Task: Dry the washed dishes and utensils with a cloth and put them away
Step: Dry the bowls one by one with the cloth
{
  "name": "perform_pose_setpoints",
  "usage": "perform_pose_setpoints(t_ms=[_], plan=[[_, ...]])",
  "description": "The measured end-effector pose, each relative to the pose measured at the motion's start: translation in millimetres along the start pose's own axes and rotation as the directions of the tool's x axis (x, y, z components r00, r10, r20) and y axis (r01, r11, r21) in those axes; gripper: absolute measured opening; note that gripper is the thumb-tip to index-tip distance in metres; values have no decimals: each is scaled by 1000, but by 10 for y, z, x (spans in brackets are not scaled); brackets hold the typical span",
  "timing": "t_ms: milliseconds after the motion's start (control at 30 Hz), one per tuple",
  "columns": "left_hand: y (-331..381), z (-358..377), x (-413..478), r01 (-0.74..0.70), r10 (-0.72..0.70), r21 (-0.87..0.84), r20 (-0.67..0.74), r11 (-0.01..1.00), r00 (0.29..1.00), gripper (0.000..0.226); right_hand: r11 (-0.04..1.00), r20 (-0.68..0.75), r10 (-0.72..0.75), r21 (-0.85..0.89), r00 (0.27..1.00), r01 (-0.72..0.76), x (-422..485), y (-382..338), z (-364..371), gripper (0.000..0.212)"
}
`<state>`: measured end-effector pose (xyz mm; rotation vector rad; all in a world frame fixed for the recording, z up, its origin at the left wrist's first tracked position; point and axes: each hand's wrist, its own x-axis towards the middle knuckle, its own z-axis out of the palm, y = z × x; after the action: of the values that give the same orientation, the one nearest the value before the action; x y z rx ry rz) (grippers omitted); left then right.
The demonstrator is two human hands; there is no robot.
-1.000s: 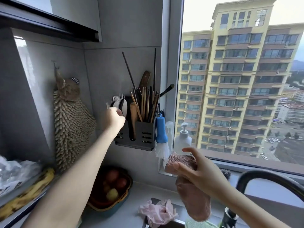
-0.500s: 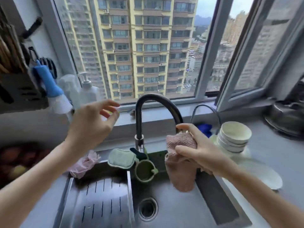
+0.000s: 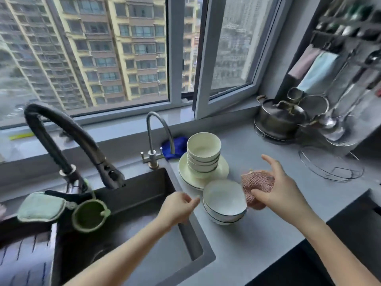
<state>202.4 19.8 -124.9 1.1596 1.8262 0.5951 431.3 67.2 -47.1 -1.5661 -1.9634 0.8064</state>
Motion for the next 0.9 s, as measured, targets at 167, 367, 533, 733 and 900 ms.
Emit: perform_pose_setpoints(t_ms=[167, 367, 533, 733, 900], plan=[[230, 754, 529, 265, -278, -226, -27, 937, 960, 44, 993, 56, 30, 117, 998, -37, 196, 482, -276, 79], [273, 923, 746, 407, -407, -26, -144, 913, 902, 17, 983, 159, 44, 169, 986, -71, 468, 935, -226, 83], [413, 949, 832, 492, -480, 120, -115, 862, 870, 26, 975, 199, 12, 214, 980, -56, 598, 1146, -126, 83], [504, 875, 874, 517, -514, 63, -61, 853, 856, 20, 959, 222, 8, 274, 975, -70, 687, 1246, -127, 79], [443, 850, 874, 472, -477, -122, -9, 873, 879, 28, 972, 276, 9, 222, 961, -73, 722, 1323, -41, 77]])
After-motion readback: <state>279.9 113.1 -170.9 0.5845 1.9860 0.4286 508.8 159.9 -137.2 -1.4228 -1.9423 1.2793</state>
